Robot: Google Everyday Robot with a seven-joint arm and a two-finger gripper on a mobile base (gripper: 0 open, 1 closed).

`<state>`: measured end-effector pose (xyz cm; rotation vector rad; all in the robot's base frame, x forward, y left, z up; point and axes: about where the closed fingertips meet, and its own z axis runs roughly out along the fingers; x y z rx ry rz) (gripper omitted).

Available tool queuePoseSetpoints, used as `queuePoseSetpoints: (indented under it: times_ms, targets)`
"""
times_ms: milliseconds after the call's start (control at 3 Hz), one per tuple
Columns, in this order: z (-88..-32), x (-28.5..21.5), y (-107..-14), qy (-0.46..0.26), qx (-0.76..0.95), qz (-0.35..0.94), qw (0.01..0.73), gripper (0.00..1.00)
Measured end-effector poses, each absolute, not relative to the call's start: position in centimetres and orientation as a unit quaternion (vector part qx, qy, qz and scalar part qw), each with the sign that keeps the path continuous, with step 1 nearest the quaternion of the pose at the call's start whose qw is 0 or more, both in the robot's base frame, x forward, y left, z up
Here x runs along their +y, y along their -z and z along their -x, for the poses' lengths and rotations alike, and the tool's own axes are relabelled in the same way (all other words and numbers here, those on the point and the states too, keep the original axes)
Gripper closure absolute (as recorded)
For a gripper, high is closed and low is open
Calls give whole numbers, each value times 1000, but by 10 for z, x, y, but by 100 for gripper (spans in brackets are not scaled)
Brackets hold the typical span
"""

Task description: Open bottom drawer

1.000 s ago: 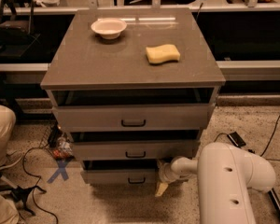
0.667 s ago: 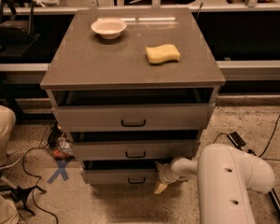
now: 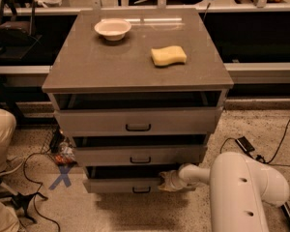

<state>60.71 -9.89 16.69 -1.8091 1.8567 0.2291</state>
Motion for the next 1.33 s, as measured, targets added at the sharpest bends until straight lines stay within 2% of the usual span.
queuePoseSetpoints:
  times_ms: [333, 667, 1000, 1333]
  targets:
    - [-598, -119, -171, -77, 705, 649, 274, 94]
    - [-598, -119, -171, -77, 705, 649, 274, 100]
    - [-597, -118, -171, -77, 705, 649, 274, 97]
    - [-596, -116, -169, -79, 705, 650, 273, 75]
